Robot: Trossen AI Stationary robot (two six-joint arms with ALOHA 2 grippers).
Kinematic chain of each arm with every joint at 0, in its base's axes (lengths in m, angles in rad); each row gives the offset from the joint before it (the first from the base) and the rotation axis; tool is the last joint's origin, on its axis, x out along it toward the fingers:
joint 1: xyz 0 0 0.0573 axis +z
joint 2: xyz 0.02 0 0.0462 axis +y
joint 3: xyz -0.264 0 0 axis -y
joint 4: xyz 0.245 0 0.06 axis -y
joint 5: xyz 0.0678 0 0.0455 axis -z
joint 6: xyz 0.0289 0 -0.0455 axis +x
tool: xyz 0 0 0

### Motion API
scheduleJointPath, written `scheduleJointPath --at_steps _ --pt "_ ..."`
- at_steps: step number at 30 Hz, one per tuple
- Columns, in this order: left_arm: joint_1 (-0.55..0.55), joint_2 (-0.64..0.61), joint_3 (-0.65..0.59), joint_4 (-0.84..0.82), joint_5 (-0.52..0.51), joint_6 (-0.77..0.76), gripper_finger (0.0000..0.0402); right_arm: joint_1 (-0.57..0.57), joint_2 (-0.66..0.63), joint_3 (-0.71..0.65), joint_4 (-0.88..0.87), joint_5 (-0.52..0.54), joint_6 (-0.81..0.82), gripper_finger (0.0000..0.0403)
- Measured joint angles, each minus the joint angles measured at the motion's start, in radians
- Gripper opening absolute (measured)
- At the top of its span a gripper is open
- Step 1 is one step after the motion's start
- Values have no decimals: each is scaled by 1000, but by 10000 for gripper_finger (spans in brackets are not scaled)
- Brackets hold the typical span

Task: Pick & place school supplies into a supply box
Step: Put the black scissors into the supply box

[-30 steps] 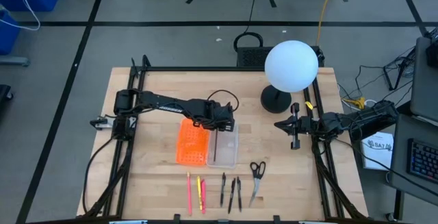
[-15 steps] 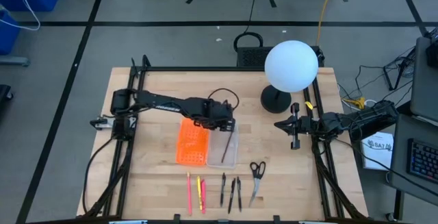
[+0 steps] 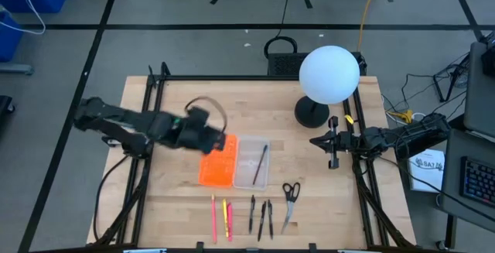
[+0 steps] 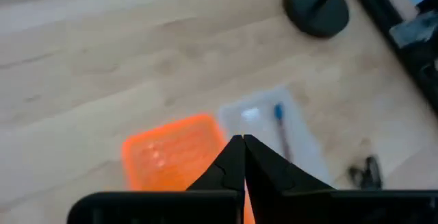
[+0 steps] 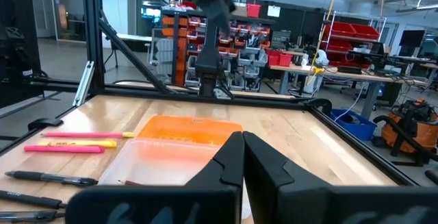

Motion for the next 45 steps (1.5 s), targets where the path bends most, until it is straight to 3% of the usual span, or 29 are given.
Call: scheduleJointPath --at_steps 5,10,16,21,26,36,40,45 --pt "-143 -75 -180 8 -41 -98 5 0 2 0 -12 0 0 0" --pt "-248 -142 -498 366 -78 -62 4 0 9 0 -22 0 0 0" --pt "-321 -176 -798 906 -162 129 3 0 14 0 -24 0 0 0" --pt "-350 -175 -931 1129 -234 310 3 0 20 0 -25 0 0 0" --pt "-336 -315 -1088 1384 -103 567 2 0 28 0 -22 0 -21 0" --pt "-266 -855 -1349 1531 133 1075 2 0 42 0 34 -2 -56 0" --pt "-239 -952 -1409 1528 168 1124 1 -3 66 0 131 4 -64 0" --pt "-219 -981 -1422 1430 241 1204 1 -3 106 0 162 17 -64 0"
